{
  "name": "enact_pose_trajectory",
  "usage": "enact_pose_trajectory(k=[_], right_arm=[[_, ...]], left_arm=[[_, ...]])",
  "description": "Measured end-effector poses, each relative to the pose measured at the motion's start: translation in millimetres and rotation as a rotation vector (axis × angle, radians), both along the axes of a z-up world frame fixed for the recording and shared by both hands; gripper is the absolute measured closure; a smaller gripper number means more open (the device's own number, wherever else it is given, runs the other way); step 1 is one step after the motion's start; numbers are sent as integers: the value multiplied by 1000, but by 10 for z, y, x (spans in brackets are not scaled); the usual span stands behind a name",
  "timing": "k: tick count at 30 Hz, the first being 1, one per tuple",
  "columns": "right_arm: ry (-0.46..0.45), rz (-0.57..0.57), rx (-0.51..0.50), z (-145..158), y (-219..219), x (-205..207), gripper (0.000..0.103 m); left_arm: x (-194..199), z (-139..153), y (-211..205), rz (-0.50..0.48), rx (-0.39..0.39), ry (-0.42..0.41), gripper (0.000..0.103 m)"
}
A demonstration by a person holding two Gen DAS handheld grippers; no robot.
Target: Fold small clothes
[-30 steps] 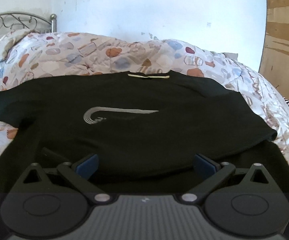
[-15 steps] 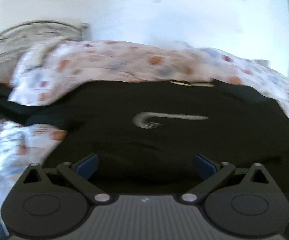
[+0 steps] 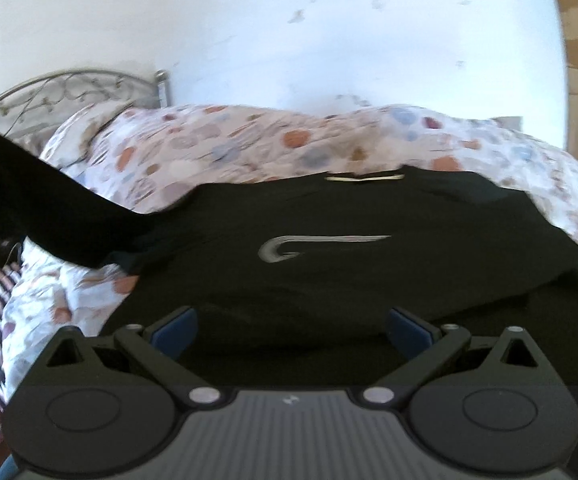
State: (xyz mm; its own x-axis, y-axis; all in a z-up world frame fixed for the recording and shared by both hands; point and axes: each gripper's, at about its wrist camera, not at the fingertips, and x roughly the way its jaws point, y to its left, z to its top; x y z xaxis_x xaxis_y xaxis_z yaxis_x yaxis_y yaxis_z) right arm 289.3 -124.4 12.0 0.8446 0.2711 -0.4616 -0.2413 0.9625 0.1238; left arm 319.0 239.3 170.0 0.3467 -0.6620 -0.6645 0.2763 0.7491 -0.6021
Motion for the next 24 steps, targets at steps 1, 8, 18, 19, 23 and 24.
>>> enact_pose_trajectory(k=[1, 8, 18, 19, 23, 24], right_arm=[[1, -21, 5, 16, -98, -41, 0], [14, -98, 13, 76, -745, -381, 0], [76, 124, 105, 26, -1107, -612, 0], [88, 132, 104, 8, -1090, -583, 0], [89, 206, 152, -29, -1028, -538, 0], [86, 235, 154, -44, -994, -536, 0]], left_arm=[[15, -22, -157, -28, -18, -3, 103], [200, -401, -1096, -137, -78, 58, 103], [336, -799, -1444, -81, -59, 95, 103], [352, -808, -1457, -69, -61, 87, 103], [424, -861, -1580, -16, -77, 65, 103], [447, -885, -1603, -4, -87, 74, 103]])
